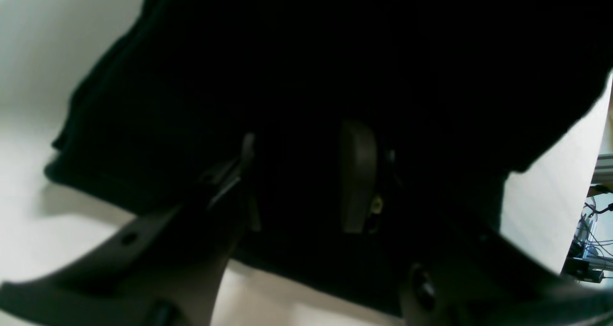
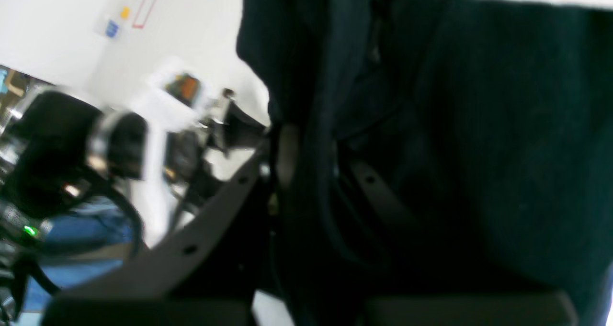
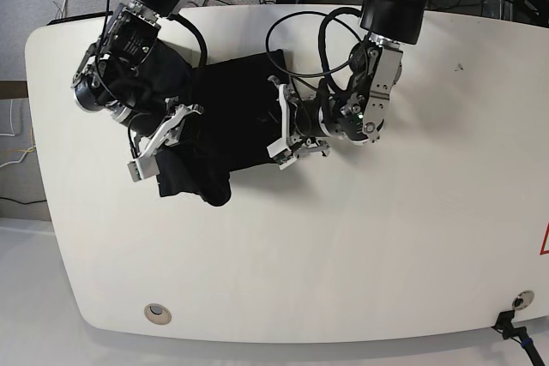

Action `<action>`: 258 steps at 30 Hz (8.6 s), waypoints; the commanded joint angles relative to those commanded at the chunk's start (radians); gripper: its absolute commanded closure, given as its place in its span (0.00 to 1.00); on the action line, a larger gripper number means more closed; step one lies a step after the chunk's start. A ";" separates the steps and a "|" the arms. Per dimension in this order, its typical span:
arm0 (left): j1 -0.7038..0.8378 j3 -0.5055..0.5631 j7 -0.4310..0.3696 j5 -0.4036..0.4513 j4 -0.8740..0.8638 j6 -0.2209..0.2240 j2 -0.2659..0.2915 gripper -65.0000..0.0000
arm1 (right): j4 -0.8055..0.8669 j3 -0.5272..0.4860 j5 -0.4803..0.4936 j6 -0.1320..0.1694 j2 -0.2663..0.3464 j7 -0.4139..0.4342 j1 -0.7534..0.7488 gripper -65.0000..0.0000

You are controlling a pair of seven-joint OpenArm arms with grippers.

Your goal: Fold the T-shirt properly

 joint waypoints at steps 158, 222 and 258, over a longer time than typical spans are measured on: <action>-0.235 0.114 -0.385 -0.031 -0.302 0.000 -0.164 0.68 | -0.011 -0.288 -0.334 -0.174 0.075 0.346 -0.167 0.78; 0.582 -0.414 -0.440 0.221 0.723 0.000 -0.265 0.76 | 0.258 -0.304 -0.597 -0.180 0.344 1.030 -0.543 0.78; 0.838 -0.442 -0.815 0.229 -0.198 0.000 -0.158 0.85 | -0.539 -0.405 -0.836 -0.183 0.097 1.314 -0.856 0.78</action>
